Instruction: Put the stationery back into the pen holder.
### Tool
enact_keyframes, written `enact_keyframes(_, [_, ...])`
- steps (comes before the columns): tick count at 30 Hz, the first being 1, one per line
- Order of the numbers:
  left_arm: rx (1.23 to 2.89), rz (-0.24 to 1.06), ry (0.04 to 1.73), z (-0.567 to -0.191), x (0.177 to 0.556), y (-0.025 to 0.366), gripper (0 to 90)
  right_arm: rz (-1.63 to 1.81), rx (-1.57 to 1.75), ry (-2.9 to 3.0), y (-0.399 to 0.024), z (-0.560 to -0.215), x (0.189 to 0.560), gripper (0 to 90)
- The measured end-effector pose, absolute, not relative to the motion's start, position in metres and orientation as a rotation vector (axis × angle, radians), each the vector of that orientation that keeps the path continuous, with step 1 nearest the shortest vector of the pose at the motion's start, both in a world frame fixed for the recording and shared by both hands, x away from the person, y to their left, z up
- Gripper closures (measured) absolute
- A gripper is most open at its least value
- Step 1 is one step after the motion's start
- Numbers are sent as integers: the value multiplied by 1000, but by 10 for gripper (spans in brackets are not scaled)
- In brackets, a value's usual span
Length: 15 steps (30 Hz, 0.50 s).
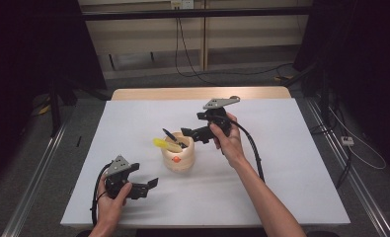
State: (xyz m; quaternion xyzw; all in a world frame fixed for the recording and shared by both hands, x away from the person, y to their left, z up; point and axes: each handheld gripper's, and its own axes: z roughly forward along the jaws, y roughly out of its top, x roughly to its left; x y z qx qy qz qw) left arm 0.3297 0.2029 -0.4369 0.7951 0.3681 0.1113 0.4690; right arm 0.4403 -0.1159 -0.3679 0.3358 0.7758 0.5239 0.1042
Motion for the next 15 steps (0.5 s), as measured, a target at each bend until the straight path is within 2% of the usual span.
enact_keyframes(7, [1936,271,902,-436,327,206,65,1374,993,2323,-118,-369,429,75])
enact_keyframes(15, [1943,276,896,-435,327,204,65,1385,1029,2263,-135,-370,415,68])
